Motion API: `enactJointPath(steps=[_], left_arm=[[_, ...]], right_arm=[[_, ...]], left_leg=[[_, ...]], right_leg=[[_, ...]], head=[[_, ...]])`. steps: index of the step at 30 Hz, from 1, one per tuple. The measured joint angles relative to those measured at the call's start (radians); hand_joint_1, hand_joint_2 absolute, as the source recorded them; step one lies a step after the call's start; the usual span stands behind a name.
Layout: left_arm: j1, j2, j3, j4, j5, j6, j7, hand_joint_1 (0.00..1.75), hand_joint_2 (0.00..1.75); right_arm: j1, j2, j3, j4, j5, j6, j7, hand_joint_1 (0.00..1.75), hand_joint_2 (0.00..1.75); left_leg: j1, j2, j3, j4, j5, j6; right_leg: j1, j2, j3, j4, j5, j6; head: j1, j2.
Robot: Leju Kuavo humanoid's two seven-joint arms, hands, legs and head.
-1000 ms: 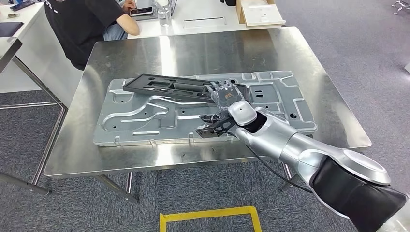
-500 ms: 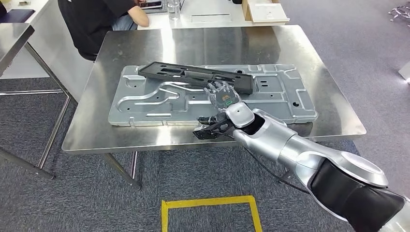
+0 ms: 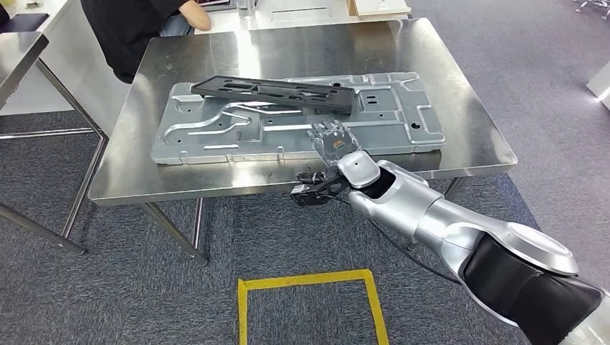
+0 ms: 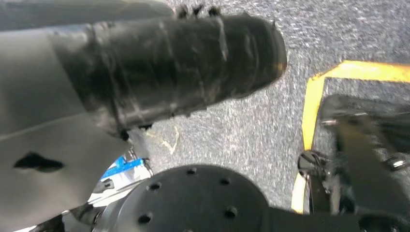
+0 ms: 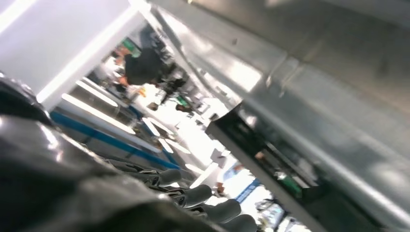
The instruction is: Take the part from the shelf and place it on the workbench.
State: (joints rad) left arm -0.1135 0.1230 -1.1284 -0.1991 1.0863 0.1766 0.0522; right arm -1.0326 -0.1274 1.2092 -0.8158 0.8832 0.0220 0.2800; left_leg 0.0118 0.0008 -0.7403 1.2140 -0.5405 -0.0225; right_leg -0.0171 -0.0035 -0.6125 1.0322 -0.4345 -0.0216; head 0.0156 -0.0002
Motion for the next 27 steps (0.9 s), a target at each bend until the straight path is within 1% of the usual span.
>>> enactJointPath(steps=[1,2,3,4,5,6,7,8,9,10,11,12,13,14,15,16,17,18,19,20,21,22,23,24,25,26,27], left_arm=[[-0.001,0.000,0.000,0.000,0.000,0.000,0.001,0.00,0.00],[-0.001,0.000,0.000,0.000,0.000,0.001,0.002,0.00,0.00],[-0.002,0.000,0.000,0.000,0.000,0.001,0.003,0.00,0.00],[-0.002,0.000,0.000,0.000,0.000,0.001,0.004,0.00,0.00],[-0.002,0.001,0.000,0.000,0.000,0.001,0.005,0.00,0.00],[-0.003,0.001,0.000,0.000,0.000,0.001,0.006,0.00,0.00],[-0.004,0.002,0.000,0.000,0.000,0.001,0.006,0.00,0.00],[-0.005,0.003,0.000,0.000,0.000,0.001,0.006,0.00,0.00],[-0.006,0.004,0.001,0.000,0.000,0.001,0.006,0.00,0.00],[-0.006,0.004,0.001,0.000,0.000,0.001,0.006,0.00,0.00],[-0.006,0.004,0.001,0.000,0.000,0.001,0.006,0.00,0.00],[-0.007,0.004,0.001,0.000,0.000,0.002,0.006,0.00,0.00],[-0.007,0.004,0.001,0.000,0.000,0.002,0.006,0.00,0.00],[-0.007,0.004,0.002,0.000,0.000,0.002,0.006,0.00,0.00],[-0.006,0.003,0.002,0.000,0.000,0.002,0.006,0.00,0.00],[-0.006,0.003,0.002,0.000,0.000,0.003,0.007,0.00,0.00],[-0.005,0.003,0.002,0.000,0.000,0.003,0.007,0.00,0.00],[-0.005,0.003,0.002,0.000,0.000,0.002,0.006,0.00,0.00],[-0.005,0.004,0.002,0.000,-0.001,0.002,0.006,0.00,0.00],[-0.006,0.004,0.002,0.000,-0.002,0.001,0.006,0.00,0.00],[-0.006,0.004,0.002,0.000,-0.003,-0.001,0.006,0.00,0.00],[-0.006,0.004,0.002,0.000,-0.004,-0.003,0.007,0.00,0.00],[-0.006,0.004,0.002,0.000,-0.005,-0.005,0.007,0.00,0.00],[-0.006,0.005,0.002,0.000,-0.006,-0.006,0.008,0.00,0.00],[-0.004,0.005,0.002,0.000,-0.007,-0.008,0.010,0.00,0.00],[-0.001,0.006,0.001,0.000,-0.007,-0.008,0.013,0.00,0.00],[0.002,0.005,0.001,0.000,-0.008,-0.009,0.017,0.00,0.00]], right_arm=[[0.002,0.001,0.001,0.000,0.000,0.000,0.000,0.00,0.00],[0.004,0.001,0.002,0.001,0.000,0.000,-0.001,0.00,0.00],[0.006,0.001,0.003,0.001,0.000,0.000,-0.001,0.00,0.00],[0.007,0.001,0.004,0.002,0.000,0.000,-0.001,0.00,0.00],[0.008,0.001,0.004,0.002,0.000,0.000,-0.001,0.00,0.00],[0.007,0.001,0.004,0.002,0.000,0.000,-0.001,0.00,0.00],[0.006,0.001,0.004,0.002,0.000,0.000,-0.001,0.00,0.00],[0.005,0.001,0.004,0.003,0.000,0.000,-0.001,0.00,0.00],[0.004,0.001,0.004,0.003,0.000,0.000,-0.001,0.00,0.00],[0.005,0.001,0.005,0.003,0.000,0.000,-0.001,0.00,0.00],[0.005,0.000,0.006,0.005,0.000,0.001,-0.001,0.00,0.00],[0.005,0.000,0.007,0.006,0.000,0.001,-0.002,0.00,0.00],[0.005,0.000,0.008,0.007,0.000,0.002,-0.002,0.00,0.00],[0.005,-0.001,0.008,0.009,0.000,0.002,-0.002,0.00,0.00],[0.005,-0.001,0.008,0.009,0.000,0.002,-0.002,0.00,0.00],[0.006,-0.001,0.008,0.010,0.000,0.002,-0.002,0.00,0.00],[0.007,-0.001,0.009,0.010,0.000,0.002,-0.002,0.00,0.00],[0.008,-0.001,0.010,0.011,0.000,0.002,-0.002,0.00,0.00],[0.008,-0.002,0.011,0.012,0.000,0.002,-0.002,0.00,0.00],[0.008,-0.002,0.011,0.012,0.000,0.002,-0.002,0.00,0.00],[0.007,-0.001,0.012,0.012,0.000,0.002,-0.002,0.00,0.00],[0.006,0.000,0.012,0.012,0.000,0.002,-0.002,0.00,0.00],[0.006,0.000,0.012,0.012,0.000,0.002,-0.002,0.00,0.00],[0.007,0.001,0.012,0.012,-0.001,0.002,-0.002,0.00,0.00],[0.011,0.002,0.013,0.012,-0.001,0.002,-0.002,0.00,0.00],[0.014,0.001,0.014,0.012,-0.002,0.002,-0.002,0.00,0.00],[0.018,0.000,0.015,0.012,-0.004,0.003,-0.002,0.00,0.00]], left_leg=[[0.001,0.000,-0.005,0.054,-0.022,-0.002],[0.001,0.000,0.001,0.087,-0.023,-0.003],[0.001,0.000,0.022,0.089,-0.004,-0.003],[0.001,0.000,0.061,0.057,0.024,-0.002],[0.000,0.000,0.113,-0.002,0.038,0.001],[-0.002,-0.001,0.171,-0.078,0.036,0.004],[-0.005,-0.002,0.217,-0.141,0.024,0.009],[-0.009,-0.003,0.244,-0.187,0.009,0.013],[-0.013,-0.005,0.252,-0.209,0.004,0.018],[-0.013,-0.005,0.245,-0.212,0.012,0.024],[-0.011,-0.003,0.237,-0.216,0.025,0.030],[-0.009,0.000,0.229,-0.218,0.039,0.038],[-0.007,0.004,0.218,-0.221,0.055,0.046],[-0.007,0.007,0.204,-0.221,0.069,0.053],[-0.007,0.008,0.187,-0.220,0.082,0.058],[-0.008,0.009,0.169,-0.219,0.095,0.061],[-0.008,0.009,0.150,-0.216,0.108,0.060],[-0.008,0.009,0.131,-0.212,0.120,0.059],[-0.008,0.009,0.112,-0.207,0.130,0.056],[-0.008,0.008,0.094,-0.200,0.139,0.053],[-0.010,0.008,0.078,-0.191,0.146,0.048],[-0.011,0.007,0.066,-0.183,0.153,0.043],[-0.012,0.006,0.057,-0.177,0.160,0.037],[-0.012,0.006,0.051,-0.177,0.170,0.031],[-0.011,0.005,0.048,-0.179,0.181,0.025],[-0.008,0.005,0.043,-0.179,0.182,0.019],[-0.005,0.004,0.036,-0.169,0.164,0.013]], right_leg=[[0.000,0.000,-0.016,0.000,0.012,0.001],[0.000,0.000,-0.033,0.001,0.025,0.002],[0.000,0.000,-0.049,0.002,0.037,0.004],[0.000,0.000,-0.064,0.003,0.048,0.007],[-0.001,0.000,-0.077,0.003,0.059,0.010],[-0.001,0.000,-0.086,0.004,0.070,0.015],[-0.001,-0.001,-0.092,0.003,0.080,0.021],[-0.001,-0.003,-0.093,0.000,0.090,0.027],[-0.002,-0.004,-0.094,-0.004,0.100,0.033],[-0.001,-0.005,-0.093,-0.010,0.110,0.040],[-0.002,-0.004,-0.098,-0.009,0.108,0.045],[-0.002,-0.002,-0.106,0.005,0.085,0.050],[-0.002,0.000,-0.120,0.039,0.041,0.052],[-0.003,0.002,-0.135,0.093,-0.018,0.054],[-0.002,0.002,-0.150,0.159,-0.071,0.056],[-0.003,0.002,-0.159,0.223,-0.103,0.058],[-0.003,0.002,-0.158,0.269,-0.107,0.060],[-0.004,0.002,-0.144,0.285,-0.089,0.061],[-0.005,0.002,-0.115,0.270,-0.063,0.062],[-0.007,0.002,-0.068,0.223,-0.044,0.062],[-0.007,0.002,-0.014,0.156,-0.045,0.062],[-0.006,0.003,0.032,0.091,-0.059,0.059],[-0.005,0.004,0.062,0.042,-0.076,0.054],[0.000,0.005,0.074,0.014,-0.086,0.048],[0.001,0.004,0.069,0.006,-0.082,0.039],[0.002,0.002,0.061,0.003,-0.071,0.031],[0.001,0.000,0.053,0.000,-0.059,0.021]], head=[[0.000,0.000],[0.000,0.000],[0.000,0.000],[0.000,0.000],[0.000,0.000],[0.000,0.000],[0.001,0.000],[0.001,0.000],[-0.001,0.000],[0.000,0.000],[-0.001,0.000],[0.000,0.000],[0.004,0.000],[0.006,0.000],[0.008,0.000],[0.008,0.000],[0.008,0.000],[0.008,0.000],[0.008,0.000],[0.009,0.000],[0.009,0.000],[0.007,0.000],[0.007,0.000],[0.005,0.000],[0.004,0.000],[0.006,0.000],[0.005,0.000]])
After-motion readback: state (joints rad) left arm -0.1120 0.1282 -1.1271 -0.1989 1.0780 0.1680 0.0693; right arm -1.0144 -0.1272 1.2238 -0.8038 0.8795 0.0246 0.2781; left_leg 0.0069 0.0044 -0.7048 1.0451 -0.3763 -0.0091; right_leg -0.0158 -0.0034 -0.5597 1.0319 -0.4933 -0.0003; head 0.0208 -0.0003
